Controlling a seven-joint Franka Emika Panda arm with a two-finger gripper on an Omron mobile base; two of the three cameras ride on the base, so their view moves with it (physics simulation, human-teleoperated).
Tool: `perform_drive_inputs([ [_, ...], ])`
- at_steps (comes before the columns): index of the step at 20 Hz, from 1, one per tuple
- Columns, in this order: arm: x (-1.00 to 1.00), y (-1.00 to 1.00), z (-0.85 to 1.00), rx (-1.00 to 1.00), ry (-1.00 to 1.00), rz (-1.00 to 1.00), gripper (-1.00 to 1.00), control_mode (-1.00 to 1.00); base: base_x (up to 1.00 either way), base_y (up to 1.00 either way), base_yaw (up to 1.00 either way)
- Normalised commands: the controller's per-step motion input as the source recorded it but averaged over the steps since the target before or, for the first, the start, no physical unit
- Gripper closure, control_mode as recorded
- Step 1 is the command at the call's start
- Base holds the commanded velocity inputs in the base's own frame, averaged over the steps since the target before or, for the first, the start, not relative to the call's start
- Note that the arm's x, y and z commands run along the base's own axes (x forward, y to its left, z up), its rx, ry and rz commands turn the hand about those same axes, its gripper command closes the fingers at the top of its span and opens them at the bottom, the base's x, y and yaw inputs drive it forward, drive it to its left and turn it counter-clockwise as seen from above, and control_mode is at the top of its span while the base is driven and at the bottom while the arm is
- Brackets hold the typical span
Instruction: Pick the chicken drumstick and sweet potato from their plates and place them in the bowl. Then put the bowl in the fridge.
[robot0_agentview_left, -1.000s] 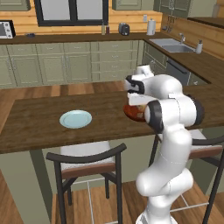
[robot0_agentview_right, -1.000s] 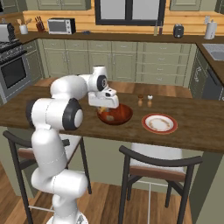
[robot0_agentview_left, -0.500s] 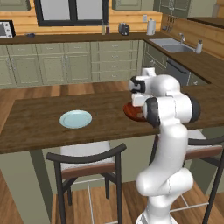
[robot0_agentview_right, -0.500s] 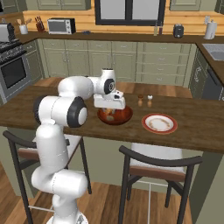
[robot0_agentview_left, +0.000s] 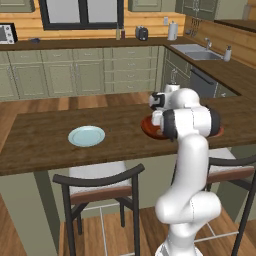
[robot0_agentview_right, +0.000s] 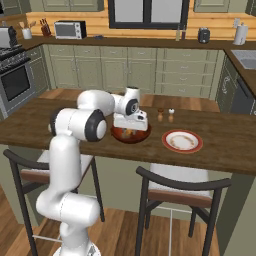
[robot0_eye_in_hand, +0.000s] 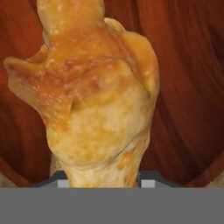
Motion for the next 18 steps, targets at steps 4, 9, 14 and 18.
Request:
perform_drive_inputs([
  [4, 0.44, 0.00, -0.25, 0.00, 0.00, 0.00, 1.00, -1.00, 0.00, 0.00, 0.00],
  [9, 0.21, 0.00, -0.35, 0.00, 0.00, 0.00, -1.00, -1.00, 0.00, 0.00, 0.00],
  [14, 0.00, 0.00, -0.02, 0.01, 0.00, 0.00, -1.00, -1.00, 0.00, 0.00, 0.00],
  [18, 0.00, 0.11, 0.03, 0.00, 0.01, 0.00, -1.00, -1.00, 0.00, 0.00, 0.00],
])
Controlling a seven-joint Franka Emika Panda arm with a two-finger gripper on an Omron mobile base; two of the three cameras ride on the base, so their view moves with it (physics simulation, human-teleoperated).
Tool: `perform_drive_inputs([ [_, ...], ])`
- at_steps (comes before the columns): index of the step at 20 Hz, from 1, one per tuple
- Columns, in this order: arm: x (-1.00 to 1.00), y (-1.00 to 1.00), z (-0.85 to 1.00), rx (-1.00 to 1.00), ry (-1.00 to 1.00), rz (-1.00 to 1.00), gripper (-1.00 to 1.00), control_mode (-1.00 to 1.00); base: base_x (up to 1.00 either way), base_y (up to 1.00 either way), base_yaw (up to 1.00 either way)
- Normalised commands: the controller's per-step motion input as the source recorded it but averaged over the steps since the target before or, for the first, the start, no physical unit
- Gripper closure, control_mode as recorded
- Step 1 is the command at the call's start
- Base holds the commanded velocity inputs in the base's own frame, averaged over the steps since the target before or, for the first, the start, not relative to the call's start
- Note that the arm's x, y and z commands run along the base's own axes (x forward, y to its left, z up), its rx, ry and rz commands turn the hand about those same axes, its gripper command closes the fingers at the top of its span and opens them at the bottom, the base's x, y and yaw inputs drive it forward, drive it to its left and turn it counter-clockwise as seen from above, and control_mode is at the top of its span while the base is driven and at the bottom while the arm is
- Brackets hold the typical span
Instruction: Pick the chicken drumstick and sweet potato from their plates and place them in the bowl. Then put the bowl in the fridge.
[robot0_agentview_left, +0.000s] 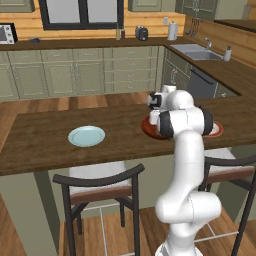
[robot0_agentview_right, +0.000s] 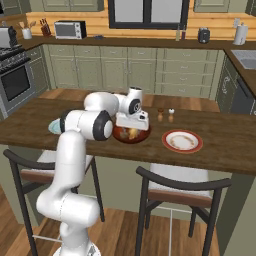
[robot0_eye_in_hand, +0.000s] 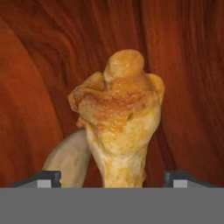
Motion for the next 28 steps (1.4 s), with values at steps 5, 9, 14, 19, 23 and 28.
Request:
perform_drive_inputs([
  [5, -0.08, 0.11, 0.36, -0.02, 0.00, -0.01, -1.00, -1.00, 0.00, 0.00, 0.00],
  [9, -0.42, 0.01, 0.53, 0.00, -0.03, -0.05, -1.00, -1.00, 0.00, 0.00, 0.00],
  [14, -0.65, -0.04, 0.63, 0.00, -0.02, -0.31, -1.00, -1.00, 0.00, 0.00, 0.00],
  [19, -0.56, -0.26, 0.35, 0.00, 0.00, -0.36, -1.00, -1.00, 0.00, 0.00, 0.00],
  [23, -0.22, -0.18, 0.01, 0.01, 0.00, -0.27, -1.00, -1.00, 0.00, 0.00, 0.00],
  [28, 0.00, -0.38, -0.02, 0.07, 0.06, -0.10, -1.00, -1.00, 0.00, 0.00, 0.00],
])
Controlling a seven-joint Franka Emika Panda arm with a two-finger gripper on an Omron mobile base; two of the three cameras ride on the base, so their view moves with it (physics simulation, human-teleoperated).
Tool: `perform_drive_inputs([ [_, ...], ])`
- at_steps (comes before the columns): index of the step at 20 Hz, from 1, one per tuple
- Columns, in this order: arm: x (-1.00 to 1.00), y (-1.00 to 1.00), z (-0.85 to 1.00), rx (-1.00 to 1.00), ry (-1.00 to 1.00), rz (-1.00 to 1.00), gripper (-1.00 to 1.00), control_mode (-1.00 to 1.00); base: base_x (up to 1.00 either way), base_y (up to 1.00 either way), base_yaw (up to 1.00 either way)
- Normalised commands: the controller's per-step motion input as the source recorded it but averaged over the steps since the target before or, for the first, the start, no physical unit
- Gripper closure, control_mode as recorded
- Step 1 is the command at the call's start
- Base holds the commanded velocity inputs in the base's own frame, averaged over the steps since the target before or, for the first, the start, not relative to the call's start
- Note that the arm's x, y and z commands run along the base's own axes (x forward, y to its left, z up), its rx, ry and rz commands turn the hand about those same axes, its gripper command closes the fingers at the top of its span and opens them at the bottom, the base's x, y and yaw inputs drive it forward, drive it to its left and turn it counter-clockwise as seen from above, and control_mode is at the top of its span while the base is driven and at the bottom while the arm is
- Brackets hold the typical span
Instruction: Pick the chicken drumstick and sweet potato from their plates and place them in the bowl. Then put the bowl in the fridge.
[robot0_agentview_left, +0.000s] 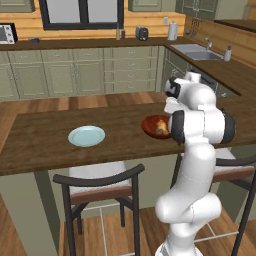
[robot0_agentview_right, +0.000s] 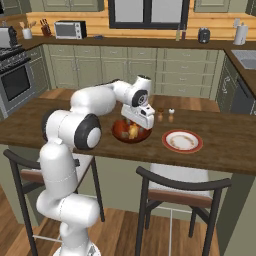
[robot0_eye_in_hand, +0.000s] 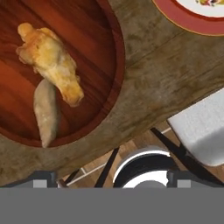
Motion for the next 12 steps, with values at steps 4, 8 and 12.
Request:
perform_drive_inputs([
  [4, 0.01, -0.22, -0.14, 0.04, 0.05, -0.03, -1.00, -1.00, 0.00, 0.00, 0.00],
  [8, 0.18, -0.30, -0.58, 0.19, 0.06, 0.02, -1.00, -1.00, 0.00, 0.00, 0.00],
  [12, 0.27, -0.28, -0.57, 0.21, 0.00, 0.02, -1.00, -1.00, 0.00, 0.00, 0.00],
])
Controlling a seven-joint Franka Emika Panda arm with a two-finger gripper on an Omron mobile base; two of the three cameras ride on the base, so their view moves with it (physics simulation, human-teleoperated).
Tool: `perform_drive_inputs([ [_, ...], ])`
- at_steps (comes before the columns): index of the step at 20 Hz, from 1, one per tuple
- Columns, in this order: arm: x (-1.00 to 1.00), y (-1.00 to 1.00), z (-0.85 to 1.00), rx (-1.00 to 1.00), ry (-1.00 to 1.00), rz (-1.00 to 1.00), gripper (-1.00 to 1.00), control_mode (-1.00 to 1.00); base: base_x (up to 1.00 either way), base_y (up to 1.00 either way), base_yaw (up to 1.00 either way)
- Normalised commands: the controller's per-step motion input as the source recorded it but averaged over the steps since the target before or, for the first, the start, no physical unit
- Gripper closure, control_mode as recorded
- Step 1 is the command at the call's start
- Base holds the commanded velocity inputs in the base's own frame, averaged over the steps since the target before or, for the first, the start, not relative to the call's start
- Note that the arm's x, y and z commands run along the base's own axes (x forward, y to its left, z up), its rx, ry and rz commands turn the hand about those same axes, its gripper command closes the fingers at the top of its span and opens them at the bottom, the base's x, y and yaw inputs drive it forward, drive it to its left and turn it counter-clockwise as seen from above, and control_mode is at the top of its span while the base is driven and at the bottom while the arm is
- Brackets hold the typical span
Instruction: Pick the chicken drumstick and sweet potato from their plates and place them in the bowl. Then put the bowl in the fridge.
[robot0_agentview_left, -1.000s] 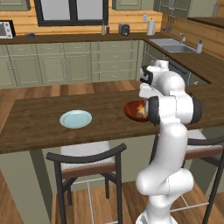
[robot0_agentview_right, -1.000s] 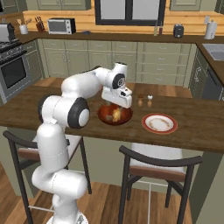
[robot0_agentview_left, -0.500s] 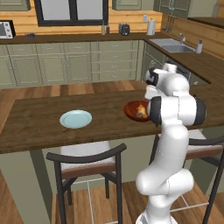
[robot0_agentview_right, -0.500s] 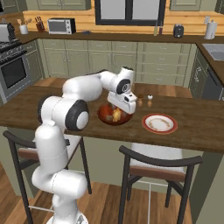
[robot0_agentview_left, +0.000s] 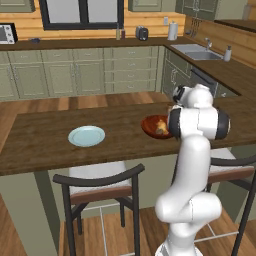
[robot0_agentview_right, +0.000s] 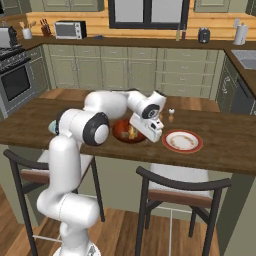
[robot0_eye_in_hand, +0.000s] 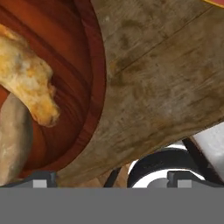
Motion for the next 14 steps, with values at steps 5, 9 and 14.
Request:
perform_drive_inputs([
  [5, 0.18, -0.02, -0.18, 0.10, -0.08, 0.02, -1.00, -1.00, 0.00, 0.00, 0.00],
  [9, 0.41, 0.04, -0.31, 0.06, -0.02, 0.01, -1.00, -1.00, 0.00, 0.00, 0.00],
  [14, 0.48, 0.11, -0.34, 0.00, 0.00, 0.00, -1.00, -1.00, 0.00, 0.00, 0.00],
])
